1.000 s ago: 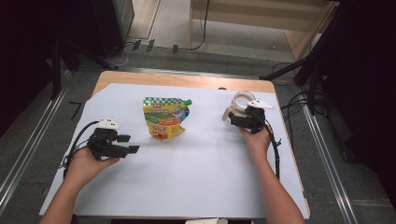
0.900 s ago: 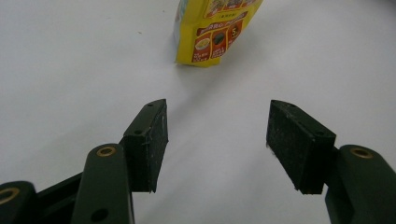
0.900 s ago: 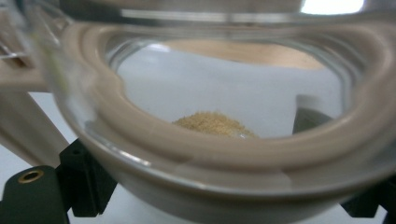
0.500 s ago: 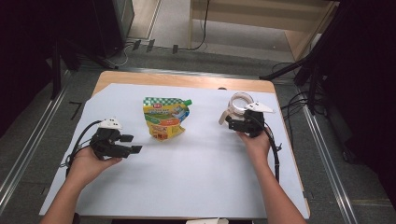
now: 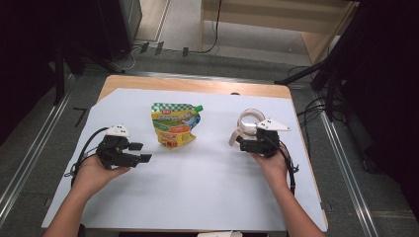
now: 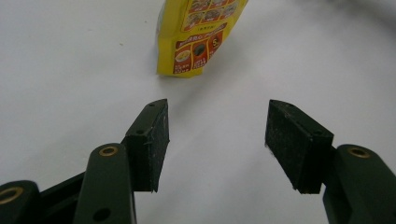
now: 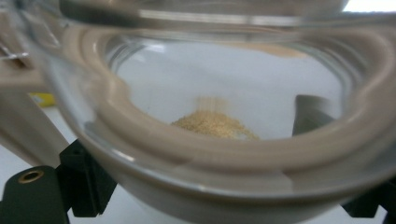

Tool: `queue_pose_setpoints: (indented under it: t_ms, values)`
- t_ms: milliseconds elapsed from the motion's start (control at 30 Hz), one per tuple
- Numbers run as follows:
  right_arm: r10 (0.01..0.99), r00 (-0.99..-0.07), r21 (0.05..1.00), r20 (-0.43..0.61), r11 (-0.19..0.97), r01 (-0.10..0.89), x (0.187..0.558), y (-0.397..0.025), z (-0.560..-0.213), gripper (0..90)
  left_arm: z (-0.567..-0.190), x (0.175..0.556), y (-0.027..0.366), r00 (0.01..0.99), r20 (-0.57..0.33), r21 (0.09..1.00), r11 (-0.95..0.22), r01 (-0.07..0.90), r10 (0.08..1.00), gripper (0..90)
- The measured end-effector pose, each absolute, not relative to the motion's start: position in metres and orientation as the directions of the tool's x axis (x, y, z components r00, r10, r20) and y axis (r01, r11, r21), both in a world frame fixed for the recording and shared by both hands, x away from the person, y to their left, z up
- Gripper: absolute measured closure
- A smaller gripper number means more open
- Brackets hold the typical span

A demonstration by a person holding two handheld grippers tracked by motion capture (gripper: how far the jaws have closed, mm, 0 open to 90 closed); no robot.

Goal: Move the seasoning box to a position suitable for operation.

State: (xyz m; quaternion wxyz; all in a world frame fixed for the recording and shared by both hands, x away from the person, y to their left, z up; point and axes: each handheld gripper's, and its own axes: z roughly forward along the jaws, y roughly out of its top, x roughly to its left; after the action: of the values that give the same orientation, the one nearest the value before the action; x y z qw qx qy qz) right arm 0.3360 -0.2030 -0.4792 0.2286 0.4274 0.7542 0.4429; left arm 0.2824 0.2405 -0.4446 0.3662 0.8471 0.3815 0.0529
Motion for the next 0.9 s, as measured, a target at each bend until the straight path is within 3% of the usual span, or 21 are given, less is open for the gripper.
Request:
queue_pose_setpoints:
  t_ms: [400, 900]
  values:
    - [0.813, -0.582, 0.856, 0.035, 0.276, 0.437, 0.312, -0.192, -0.481, 12.2, -0.444, 0.281, 0.236, 0.715, -0.186, 0.660, -0.454, 0.599, 0.673, 40.9]
    - [0.725, -0.687, 0.844, 0.039, 0.345, 0.412, 0.297, -0.144, -0.492, 12.2, -0.445, 0.281, 0.233, 0.725, -0.184, 0.661, -0.462, 0.591, 0.664, 40.9]
